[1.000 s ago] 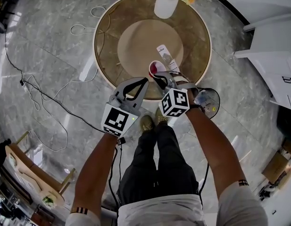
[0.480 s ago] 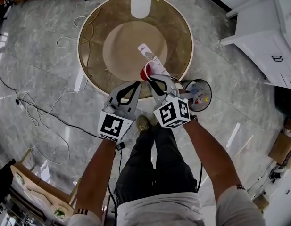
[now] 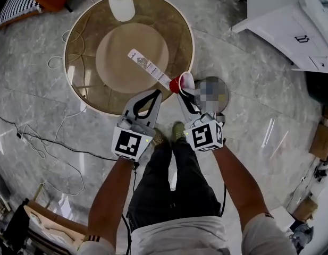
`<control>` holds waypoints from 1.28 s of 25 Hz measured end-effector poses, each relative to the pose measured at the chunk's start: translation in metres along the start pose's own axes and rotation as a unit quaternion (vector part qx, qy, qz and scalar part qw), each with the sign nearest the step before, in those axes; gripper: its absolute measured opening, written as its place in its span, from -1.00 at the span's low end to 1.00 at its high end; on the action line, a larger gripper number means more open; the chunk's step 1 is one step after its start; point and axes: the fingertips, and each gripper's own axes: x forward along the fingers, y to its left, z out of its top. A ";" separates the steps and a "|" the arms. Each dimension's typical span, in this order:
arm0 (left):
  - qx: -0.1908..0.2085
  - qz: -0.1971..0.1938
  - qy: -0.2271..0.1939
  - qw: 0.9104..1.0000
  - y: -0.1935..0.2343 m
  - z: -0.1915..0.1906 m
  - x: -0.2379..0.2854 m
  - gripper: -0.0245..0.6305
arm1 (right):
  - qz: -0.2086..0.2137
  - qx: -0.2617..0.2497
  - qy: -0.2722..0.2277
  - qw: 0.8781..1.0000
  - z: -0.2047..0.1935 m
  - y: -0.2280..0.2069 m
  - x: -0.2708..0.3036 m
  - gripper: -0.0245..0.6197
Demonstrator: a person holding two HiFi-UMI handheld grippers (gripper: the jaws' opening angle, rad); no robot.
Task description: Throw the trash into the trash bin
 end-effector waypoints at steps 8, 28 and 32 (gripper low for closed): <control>0.018 -0.037 0.010 0.999 -0.058 -0.003 0.052 -0.93 | -0.047 0.059 0.029 0.997 -0.062 -0.052 -0.056 -0.86; 0.040 -0.057 0.044 0.997 -0.150 -0.013 0.124 -0.93 | -0.046 0.150 0.155 0.975 -0.245 -0.105 -0.094 -0.66; 0.035 -0.051 0.048 0.997 -0.154 -0.009 0.127 -0.93 | -0.041 0.148 0.149 0.977 -0.248 -0.113 -0.096 -0.66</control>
